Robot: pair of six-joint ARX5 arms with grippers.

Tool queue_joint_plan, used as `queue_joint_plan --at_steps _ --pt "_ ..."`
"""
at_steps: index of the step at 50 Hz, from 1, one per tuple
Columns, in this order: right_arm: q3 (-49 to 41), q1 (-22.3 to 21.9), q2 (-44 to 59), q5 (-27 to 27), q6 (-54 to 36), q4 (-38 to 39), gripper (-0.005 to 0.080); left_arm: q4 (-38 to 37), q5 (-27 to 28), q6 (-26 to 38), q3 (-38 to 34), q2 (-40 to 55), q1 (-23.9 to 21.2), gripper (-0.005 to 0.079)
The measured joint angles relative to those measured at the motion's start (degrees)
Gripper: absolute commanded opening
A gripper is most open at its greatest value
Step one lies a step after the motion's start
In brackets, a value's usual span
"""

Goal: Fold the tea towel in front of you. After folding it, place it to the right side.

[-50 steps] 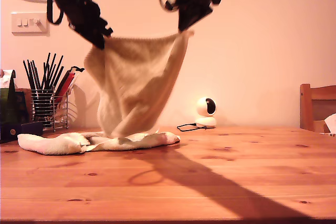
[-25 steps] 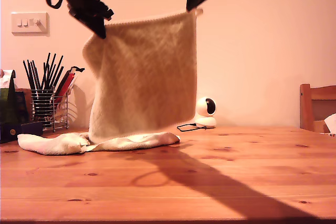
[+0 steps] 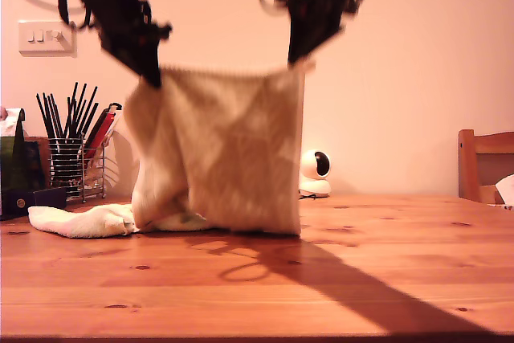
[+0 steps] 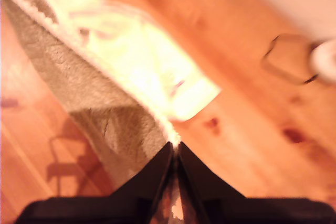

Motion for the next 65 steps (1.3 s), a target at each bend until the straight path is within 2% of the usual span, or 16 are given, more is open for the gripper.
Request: queue_joint_plan --at_steps 12,24,32,44,54,65 --pt "-7.08 0.00 0.07 -0.61 2.32 6.99 -0.0012 11.76 3.63 -2.71 -10.51 -0.55 0.35 -0.0021" --pt "-15.63 0.02 -0.87 -2.14 2.62 8.15 -0.0012 16.26 4.76 -2.71 -26.34 -9.44 2.34 -0.0021" --pt "-21.64 1.14 -6.95 -2.47 3.61 8.15 -0.0012 16.57 6.05 -2.73 -30.64 -17.11 2.71 -0.0021" --pt "-29.68 3.02 -20.26 -2.29 4.13 9.01 -0.0012 9.73 9.44 -4.48 -32.83 -21.79 1.73 -0.0021" --pt "-37.57 4.70 -21.49 -1.95 5.01 7.10 -0.0012 0.94 9.44 -4.66 -36.13 -21.77 -1.31 -0.0021" --pt "-43.06 5.70 -23.98 -1.75 6.54 5.92 -0.0012 -9.31 10.80 -5.07 -36.35 -21.77 -4.28 -0.0021"
